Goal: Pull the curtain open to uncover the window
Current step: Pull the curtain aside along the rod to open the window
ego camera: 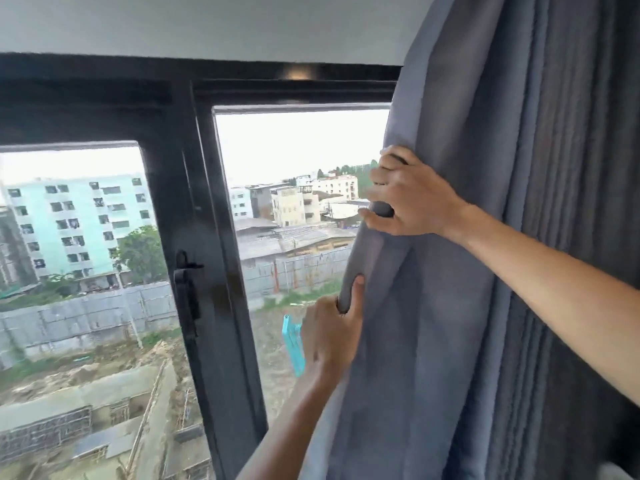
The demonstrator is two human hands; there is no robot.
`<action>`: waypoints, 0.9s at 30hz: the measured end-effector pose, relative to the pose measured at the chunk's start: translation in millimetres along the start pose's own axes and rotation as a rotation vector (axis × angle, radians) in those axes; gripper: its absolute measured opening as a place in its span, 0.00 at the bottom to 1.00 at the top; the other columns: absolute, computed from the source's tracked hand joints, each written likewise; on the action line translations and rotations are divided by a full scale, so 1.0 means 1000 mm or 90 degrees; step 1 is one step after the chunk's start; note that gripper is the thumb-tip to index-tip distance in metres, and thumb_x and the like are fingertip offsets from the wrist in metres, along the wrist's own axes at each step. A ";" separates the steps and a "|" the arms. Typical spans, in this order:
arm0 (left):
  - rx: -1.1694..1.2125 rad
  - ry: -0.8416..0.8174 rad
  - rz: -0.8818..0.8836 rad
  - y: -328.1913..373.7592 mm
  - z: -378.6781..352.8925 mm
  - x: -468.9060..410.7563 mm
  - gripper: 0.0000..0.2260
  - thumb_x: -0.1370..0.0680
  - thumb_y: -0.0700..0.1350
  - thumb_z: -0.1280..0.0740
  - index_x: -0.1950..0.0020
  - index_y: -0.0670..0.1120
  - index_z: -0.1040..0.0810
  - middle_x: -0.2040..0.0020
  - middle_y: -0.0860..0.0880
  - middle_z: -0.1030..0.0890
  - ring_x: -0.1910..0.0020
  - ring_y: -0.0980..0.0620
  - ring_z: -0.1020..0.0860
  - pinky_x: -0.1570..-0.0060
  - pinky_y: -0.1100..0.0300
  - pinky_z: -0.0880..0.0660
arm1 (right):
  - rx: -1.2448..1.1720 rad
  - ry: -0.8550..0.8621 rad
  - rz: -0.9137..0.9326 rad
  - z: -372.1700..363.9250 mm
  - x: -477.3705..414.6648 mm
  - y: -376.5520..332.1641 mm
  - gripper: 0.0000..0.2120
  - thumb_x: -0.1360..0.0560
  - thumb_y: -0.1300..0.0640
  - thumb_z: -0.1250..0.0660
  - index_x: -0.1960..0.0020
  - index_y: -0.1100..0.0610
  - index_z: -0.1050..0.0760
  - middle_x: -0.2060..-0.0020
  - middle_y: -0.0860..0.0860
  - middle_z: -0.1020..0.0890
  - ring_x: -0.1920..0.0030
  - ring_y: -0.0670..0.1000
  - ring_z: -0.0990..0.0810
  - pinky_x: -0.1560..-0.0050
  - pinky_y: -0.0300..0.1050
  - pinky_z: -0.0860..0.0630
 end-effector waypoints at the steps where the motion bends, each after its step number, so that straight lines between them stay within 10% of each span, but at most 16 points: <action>1: 0.017 -0.012 -0.002 0.008 -0.012 -0.001 0.34 0.23 0.68 0.41 0.80 0.45 0.38 0.83 0.50 0.35 0.81 0.49 0.33 0.76 0.56 0.39 | 0.007 -0.014 -0.005 0.001 0.008 0.012 0.22 0.21 0.44 0.41 0.65 0.59 0.24 0.69 0.51 0.30 0.61 0.55 0.30 0.34 0.56 0.32; 27: 0.135 -0.161 -0.081 0.157 -0.257 -0.043 0.31 0.20 0.64 0.48 0.75 0.45 0.34 0.74 0.49 0.28 0.70 0.43 0.27 0.71 0.53 0.39 | 0.077 -0.195 -0.170 -0.035 0.185 0.252 0.20 0.21 0.41 0.42 0.53 0.57 0.24 0.47 0.54 0.22 0.34 0.56 0.30 0.21 0.53 0.52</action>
Point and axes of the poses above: each hand's wrist, its own x-axis away from the middle knuckle, its own z-axis out of the back of the hand, y = z × x, the point moved 6 cm from there along -x, towards the middle knuckle
